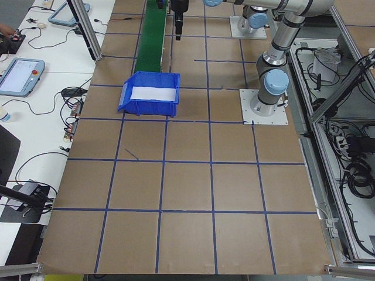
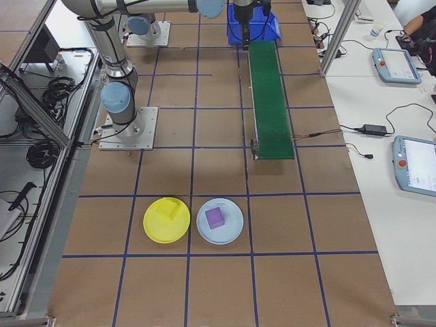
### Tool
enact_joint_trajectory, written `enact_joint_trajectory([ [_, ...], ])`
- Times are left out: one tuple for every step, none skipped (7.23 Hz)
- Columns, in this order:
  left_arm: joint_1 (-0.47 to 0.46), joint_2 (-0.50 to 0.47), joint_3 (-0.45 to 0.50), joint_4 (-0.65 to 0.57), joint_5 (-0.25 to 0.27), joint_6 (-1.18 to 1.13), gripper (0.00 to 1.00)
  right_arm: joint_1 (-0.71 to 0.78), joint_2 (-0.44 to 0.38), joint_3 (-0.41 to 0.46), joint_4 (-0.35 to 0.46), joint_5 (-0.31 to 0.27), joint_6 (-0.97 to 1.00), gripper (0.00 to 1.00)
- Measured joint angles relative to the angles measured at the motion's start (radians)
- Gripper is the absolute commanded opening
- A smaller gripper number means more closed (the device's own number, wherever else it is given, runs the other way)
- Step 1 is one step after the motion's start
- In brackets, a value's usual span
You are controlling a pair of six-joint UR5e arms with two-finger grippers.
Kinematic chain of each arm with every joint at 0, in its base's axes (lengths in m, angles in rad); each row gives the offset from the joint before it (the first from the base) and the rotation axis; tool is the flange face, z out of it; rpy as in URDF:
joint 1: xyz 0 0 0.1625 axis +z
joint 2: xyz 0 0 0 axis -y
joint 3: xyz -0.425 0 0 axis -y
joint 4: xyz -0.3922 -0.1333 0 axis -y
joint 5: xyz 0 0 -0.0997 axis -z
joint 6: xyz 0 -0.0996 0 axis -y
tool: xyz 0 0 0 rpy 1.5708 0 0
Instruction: Move block left to right into plate
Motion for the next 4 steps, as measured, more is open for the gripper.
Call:
enact_joint_trajectory([
  [0.0, 0.0, 0.0, 0.0, -0.001, 0.0, 1.0, 0.0, -0.001, -0.019, 0.055, -0.043, 0.012, 1.0],
  [-0.001, 0.0, 0.002, 0.006, 0.001, -0.007, 1.0, -0.001, -0.001, -0.024, 0.086, -0.059, 0.014, 1.0],
  [-0.002, 0.0, 0.0, 0.015, 0.002, -0.022, 1.0, -0.001, -0.001, -0.025, 0.097, -0.063, 0.013, 1.0],
  [-0.003, -0.001, -0.008, 0.021, 0.0, -0.031, 1.0, -0.002, -0.001, -0.024, 0.101, -0.065, 0.012, 1.0],
])
